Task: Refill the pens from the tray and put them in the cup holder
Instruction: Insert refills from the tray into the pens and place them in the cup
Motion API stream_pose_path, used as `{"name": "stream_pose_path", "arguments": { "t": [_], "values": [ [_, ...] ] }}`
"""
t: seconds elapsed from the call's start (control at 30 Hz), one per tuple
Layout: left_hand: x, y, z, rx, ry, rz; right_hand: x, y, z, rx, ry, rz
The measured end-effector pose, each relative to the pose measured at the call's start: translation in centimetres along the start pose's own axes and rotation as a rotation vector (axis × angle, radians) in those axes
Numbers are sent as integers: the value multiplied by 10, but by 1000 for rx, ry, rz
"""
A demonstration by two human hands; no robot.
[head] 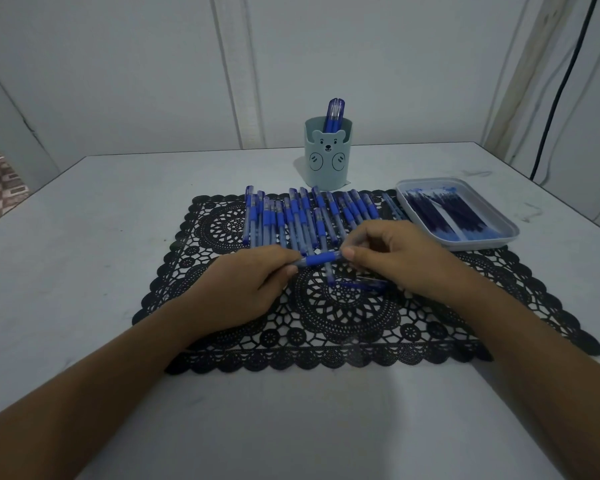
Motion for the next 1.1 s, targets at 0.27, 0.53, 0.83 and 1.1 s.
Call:
{"name": "stream_pose_path", "arguments": {
  "t": [0.27, 0.53, 0.83, 1.1],
  "values": [
    [-2, 1, -2, -127, -196, -32, -3, -1, -4, -87, 21, 101],
    [0, 1, -7, -108, -136, 15, -9, 4, 5, -19, 105, 214],
    [0, 1, -15, -92, -109, 100, -9, 3, 9, 40, -28, 156],
    [3, -1, -13, -104, -78, 81, 10, 1, 3, -3, -332, -62]
  ]
}}
Point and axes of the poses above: each hand's wrist, its own y-axis towards the middle knuckle, its own x-axis out of the palm, z = x × y, the point moved 2 cm from there along y, towards the middle knuckle
